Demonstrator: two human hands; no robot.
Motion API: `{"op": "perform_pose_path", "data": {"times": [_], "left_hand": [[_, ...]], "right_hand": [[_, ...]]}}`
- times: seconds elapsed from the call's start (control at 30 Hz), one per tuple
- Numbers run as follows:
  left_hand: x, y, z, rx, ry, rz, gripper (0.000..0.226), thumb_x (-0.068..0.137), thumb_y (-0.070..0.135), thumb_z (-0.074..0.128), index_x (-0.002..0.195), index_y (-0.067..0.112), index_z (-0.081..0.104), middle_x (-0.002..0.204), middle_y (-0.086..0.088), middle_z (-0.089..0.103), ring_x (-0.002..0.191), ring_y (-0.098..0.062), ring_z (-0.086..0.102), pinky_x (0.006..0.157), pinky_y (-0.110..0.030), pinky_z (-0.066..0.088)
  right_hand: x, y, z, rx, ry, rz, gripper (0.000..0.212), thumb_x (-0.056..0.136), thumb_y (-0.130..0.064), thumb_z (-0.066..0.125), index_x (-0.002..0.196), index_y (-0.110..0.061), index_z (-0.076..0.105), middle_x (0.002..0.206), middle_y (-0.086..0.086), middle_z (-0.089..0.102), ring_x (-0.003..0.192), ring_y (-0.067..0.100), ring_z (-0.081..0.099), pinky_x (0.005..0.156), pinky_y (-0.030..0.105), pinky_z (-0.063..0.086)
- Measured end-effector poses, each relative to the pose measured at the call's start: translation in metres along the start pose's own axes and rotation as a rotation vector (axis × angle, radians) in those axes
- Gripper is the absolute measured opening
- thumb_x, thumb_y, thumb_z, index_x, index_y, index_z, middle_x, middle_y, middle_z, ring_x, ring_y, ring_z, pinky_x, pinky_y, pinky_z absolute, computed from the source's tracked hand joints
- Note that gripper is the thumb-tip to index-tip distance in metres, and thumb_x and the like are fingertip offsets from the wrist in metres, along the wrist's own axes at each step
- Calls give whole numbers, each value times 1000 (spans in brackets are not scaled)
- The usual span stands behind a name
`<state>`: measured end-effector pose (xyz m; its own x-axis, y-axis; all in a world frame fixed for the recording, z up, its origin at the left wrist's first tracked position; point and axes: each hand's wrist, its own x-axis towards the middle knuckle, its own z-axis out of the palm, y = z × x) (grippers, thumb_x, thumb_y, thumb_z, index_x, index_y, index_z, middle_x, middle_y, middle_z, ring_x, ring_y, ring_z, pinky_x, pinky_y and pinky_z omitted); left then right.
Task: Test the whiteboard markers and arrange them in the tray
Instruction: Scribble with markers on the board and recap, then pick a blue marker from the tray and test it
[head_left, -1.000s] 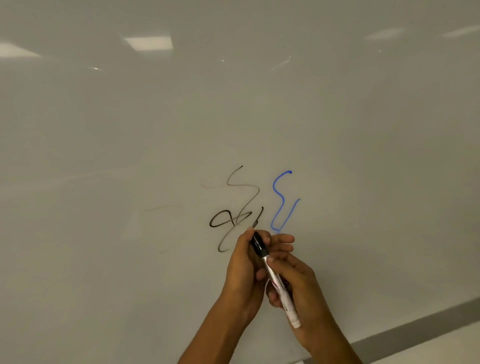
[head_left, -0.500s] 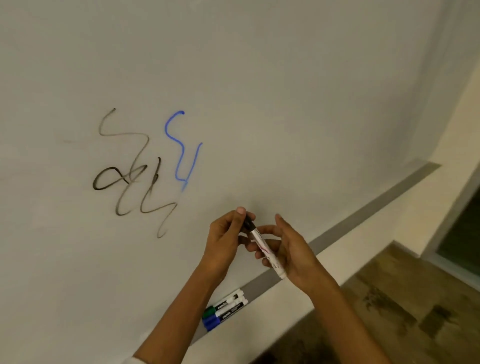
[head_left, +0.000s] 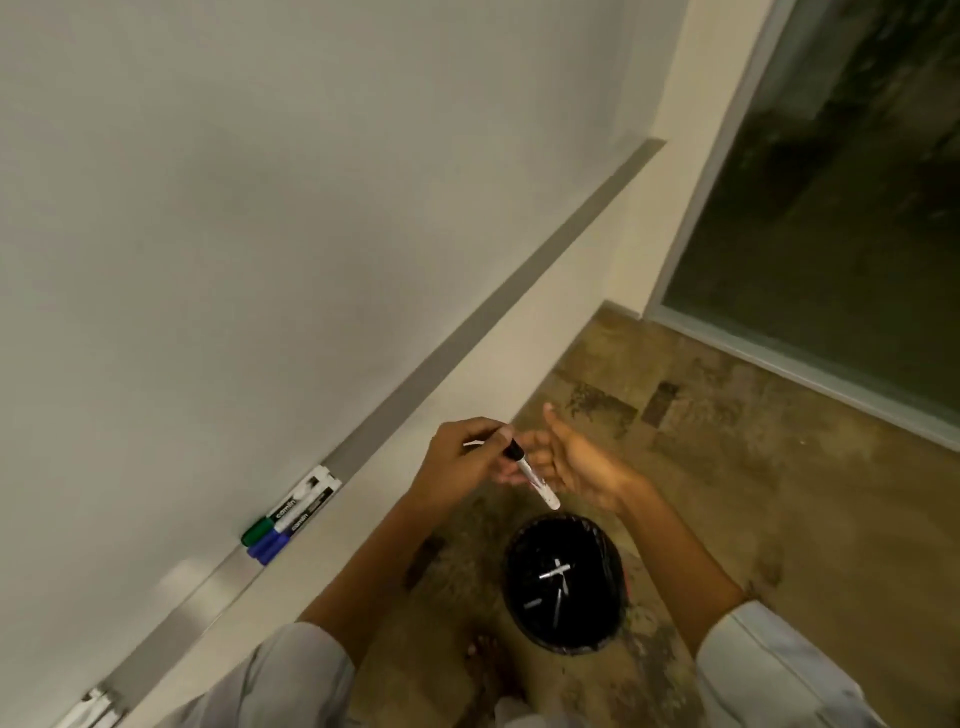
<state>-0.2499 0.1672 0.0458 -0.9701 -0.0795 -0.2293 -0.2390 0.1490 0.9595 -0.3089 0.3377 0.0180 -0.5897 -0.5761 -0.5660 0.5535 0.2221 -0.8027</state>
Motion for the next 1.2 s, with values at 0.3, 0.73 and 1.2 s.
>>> {"op": "perform_pose_path", "data": {"times": [0.3, 0.73, 1.2], "left_hand": [[19, -62, 59, 97, -394, -304, 30, 96, 39, 54, 124, 29, 60, 120, -8, 64, 106, -22, 64, 89, -38, 53], [11, -53, -71, -46, 263, -456, 27, 98, 33, 50, 110, 10, 60, 108, -11, 66, 97, -25, 64, 83, -41, 56], [-76, -119, -170, 83, 819, -761, 38, 90, 21, 59, 123, 2, 56, 119, -18, 63, 108, -31, 59, 78, -30, 44]], "right_hand": [[-1, 34, -39, 50, 374, 92, 65, 101, -55, 17, 109, -9, 62, 110, 13, 68, 93, 20, 64, 70, 28, 41], [87, -14, 52, -26, 137, 57, 58, 99, -57, 29, 110, -15, 67, 114, 5, 72, 107, 26, 66, 103, 46, 46], [161, -11, 221, -524, -48, 91, 22, 92, -32, 64, 96, -10, 61, 94, 8, 67, 89, 21, 67, 81, 35, 60]]}}
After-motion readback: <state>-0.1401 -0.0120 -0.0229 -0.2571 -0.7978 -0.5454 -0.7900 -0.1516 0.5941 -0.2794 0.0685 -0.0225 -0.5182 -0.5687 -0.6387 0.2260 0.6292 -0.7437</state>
